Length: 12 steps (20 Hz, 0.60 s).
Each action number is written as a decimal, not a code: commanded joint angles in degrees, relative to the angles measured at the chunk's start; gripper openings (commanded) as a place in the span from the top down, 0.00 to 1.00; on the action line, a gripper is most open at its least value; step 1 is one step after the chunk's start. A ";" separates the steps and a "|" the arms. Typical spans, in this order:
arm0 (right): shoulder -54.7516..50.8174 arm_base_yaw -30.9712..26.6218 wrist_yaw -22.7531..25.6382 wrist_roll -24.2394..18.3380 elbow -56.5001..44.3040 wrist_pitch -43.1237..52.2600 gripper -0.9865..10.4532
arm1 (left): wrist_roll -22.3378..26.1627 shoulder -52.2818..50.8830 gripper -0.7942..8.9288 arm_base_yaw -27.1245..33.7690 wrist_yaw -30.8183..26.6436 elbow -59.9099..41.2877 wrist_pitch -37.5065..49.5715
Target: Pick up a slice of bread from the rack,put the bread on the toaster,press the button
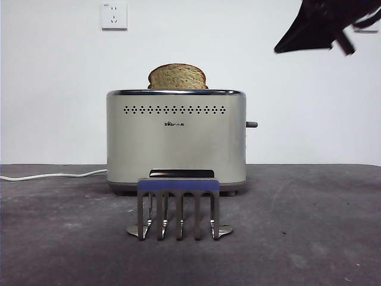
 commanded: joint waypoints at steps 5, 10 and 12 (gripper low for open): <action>12.04 0.20 -0.17 8.72 3.65 7.28 0.92 | -6.32 -4.76 0.52 -0.17 2.75 -0.17 -4.83; 17.73 0.42 -1.79 8.83 7.32 7.32 0.92 | -6.58 -6.16 0.52 -0.24 2.82 -0.17 -6.21; 19.43 0.46 -2.03 9.18 8.37 7.32 0.92 | -6.58 -6.29 0.52 -0.22 2.84 -0.17 -6.47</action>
